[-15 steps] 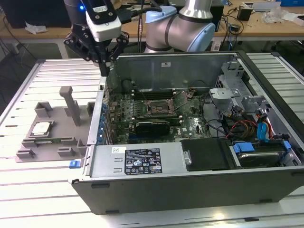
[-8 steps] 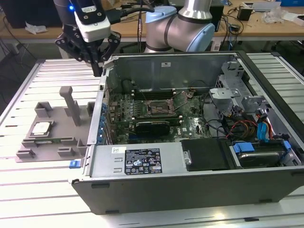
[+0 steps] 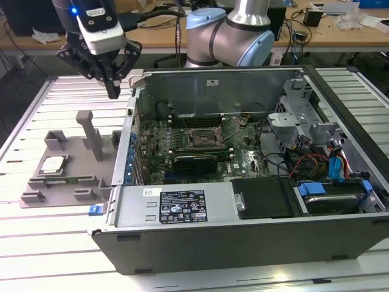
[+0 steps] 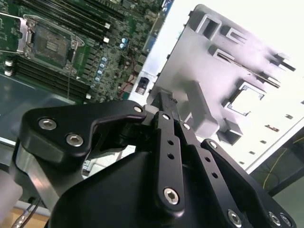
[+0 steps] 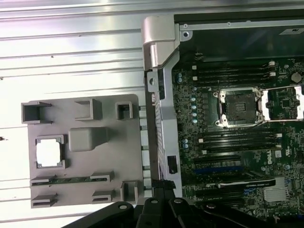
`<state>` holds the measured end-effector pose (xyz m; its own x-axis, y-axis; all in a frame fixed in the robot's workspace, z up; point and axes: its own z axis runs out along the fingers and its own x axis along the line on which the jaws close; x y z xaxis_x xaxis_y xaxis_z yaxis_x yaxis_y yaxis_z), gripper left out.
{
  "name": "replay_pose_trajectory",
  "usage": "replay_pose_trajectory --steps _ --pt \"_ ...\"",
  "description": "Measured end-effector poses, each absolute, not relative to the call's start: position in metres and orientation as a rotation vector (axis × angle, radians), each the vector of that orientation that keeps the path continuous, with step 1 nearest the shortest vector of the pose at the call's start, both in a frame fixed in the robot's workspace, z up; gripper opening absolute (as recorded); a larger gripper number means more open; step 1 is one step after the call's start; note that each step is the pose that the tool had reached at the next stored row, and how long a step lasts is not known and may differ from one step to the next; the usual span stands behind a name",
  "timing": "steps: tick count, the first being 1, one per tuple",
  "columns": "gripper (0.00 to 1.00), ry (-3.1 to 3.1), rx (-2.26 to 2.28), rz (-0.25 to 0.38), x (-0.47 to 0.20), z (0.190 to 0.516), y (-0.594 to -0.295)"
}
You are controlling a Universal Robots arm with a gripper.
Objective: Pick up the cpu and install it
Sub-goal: 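Reach for the cpu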
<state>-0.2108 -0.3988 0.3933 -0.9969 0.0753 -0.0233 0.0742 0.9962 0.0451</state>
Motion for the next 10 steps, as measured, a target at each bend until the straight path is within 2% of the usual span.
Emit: replay_pose_trajectory --steps 10 --pt "0.11 3.114 0.117 0.069 -0.238 0.393 -0.399"
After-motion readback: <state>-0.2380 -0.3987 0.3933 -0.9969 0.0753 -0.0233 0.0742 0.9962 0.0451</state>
